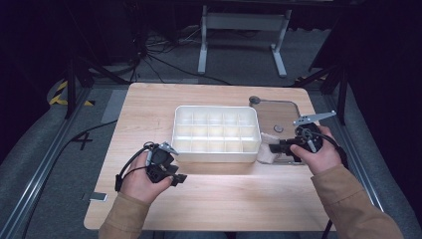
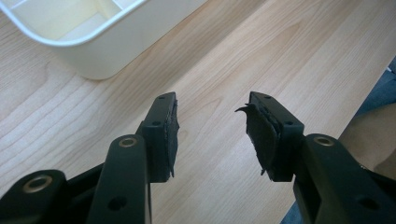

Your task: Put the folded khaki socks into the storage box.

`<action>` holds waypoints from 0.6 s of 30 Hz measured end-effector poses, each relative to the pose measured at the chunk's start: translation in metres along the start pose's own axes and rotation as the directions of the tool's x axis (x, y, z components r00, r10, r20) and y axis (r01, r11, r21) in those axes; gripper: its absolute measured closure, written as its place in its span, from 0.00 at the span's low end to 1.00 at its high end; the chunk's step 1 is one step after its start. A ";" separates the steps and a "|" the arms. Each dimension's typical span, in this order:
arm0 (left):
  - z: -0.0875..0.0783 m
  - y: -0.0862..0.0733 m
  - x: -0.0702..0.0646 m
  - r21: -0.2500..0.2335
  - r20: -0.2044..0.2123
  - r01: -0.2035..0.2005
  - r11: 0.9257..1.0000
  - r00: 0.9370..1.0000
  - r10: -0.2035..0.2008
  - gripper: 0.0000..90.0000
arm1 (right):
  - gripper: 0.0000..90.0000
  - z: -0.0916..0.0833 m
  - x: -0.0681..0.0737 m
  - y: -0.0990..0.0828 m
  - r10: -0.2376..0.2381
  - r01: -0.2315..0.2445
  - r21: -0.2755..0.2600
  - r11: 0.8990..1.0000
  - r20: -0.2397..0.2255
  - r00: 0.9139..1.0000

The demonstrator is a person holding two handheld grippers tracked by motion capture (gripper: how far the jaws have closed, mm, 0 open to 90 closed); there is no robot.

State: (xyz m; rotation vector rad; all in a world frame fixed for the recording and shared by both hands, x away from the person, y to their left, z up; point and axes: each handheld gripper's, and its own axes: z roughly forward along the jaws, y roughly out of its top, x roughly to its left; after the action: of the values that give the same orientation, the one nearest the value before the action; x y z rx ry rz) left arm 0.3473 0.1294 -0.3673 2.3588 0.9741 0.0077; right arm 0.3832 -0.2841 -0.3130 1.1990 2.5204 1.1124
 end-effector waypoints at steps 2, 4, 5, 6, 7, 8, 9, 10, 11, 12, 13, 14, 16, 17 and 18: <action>-0.001 -0.001 0.001 -0.002 -0.001 0.000 1.000 1.000 0.000 0.60 | 0.83 -0.001 -0.001 0.004 -0.013 0.013 0.009 1.000 0.011 1.000; -0.001 -0.002 0.001 -0.002 0.001 0.009 1.000 1.000 -0.009 0.60 | 0.83 -0.001 -0.003 0.009 -0.018 0.018 0.018 1.000 0.012 1.000; -0.001 -0.002 0.002 0.001 -0.001 0.006 1.000 1.000 -0.006 0.60 | 0.83 -0.001 -0.005 0.012 -0.021 0.021 0.020 1.000 0.010 1.000; -0.001 -0.003 0.002 0.002 -0.001 0.011 1.000 1.000 -0.011 0.59 | 0.82 -0.001 -0.006 0.015 -0.023 0.022 0.027 0.999 0.010 1.000; -0.001 -0.003 0.002 0.002 -0.005 0.013 1.000 1.000 -0.013 0.59 | 0.82 -0.001 -0.006 0.017 -0.032 0.032 0.034 0.999 0.016 0.999; -0.001 -0.004 0.003 0.004 -0.007 0.013 1.000 1.000 -0.012 0.59 | 0.82 -0.001 -0.007 0.022 -0.056 0.054 0.047 0.997 0.025 0.998; -0.002 -0.006 0.003 0.002 -0.006 0.016 1.000 1.000 -0.016 0.59 | 0.82 0.000 -0.007 0.025 -0.073 0.071 0.056 0.996 0.032 0.997; -0.002 -0.006 0.003 0.002 -0.006 0.016 1.000 1.000 -0.016 0.59 | 0.82 0.000 -0.007 0.025 -0.073 0.071 0.056 0.996 0.032 0.997; -0.003 -0.007 0.004 0.001 -0.007 0.018 1.000 1.000 -0.018 0.59 | 0.82 0.001 -0.007 0.028 -0.089 0.086 0.068 0.994 0.037 0.995; -0.003 -0.009 0.004 0.003 -0.010 0.024 1.000 1.000 -0.024 0.59 | 0.82 0.002 -0.007 0.032 -0.105 0.101 0.082 0.991 0.042 0.994; -0.004 -0.010 0.005 0.003 -0.008 0.027 1.000 1.000 -0.027 0.59 | 0.82 0.003 -0.007 0.034 -0.116 0.112 0.094 0.989 0.044 0.992; -0.005 -0.012 0.005 0.002 -0.012 0.029 1.000 1.000 -0.029 0.59 | 0.82 0.004 -0.008 0.037 -0.127 0.122 0.101 0.987 0.044 0.991; -0.007 -0.015 0.006 -0.003 -0.020 0.040 0.999 0.999 -0.040 0.59 | 0.82 0.008 -0.009 0.045 -0.167 0.159 0.130 0.979 0.053 0.984; -0.007 -0.015 0.006 -0.003 -0.020 0.040 0.999 0.999 -0.040 0.59 | 0.82 0.008 -0.009 0.045 -0.167 0.159 0.130 0.979 0.053 0.984; -0.008 -0.017 0.006 -0.002 -0.021 0.042 0.999 0.999 -0.042 0.59 | 0.82 0.009 -0.009 0.048 -0.174 0.164 0.141 0.976 0.059 0.983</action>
State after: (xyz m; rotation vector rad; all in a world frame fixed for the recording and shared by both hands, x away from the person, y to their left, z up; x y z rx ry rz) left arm 0.3394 0.1467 -0.3707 2.3408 1.0332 0.0165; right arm 0.4222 -0.2659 -0.2890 1.0101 2.6210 0.8565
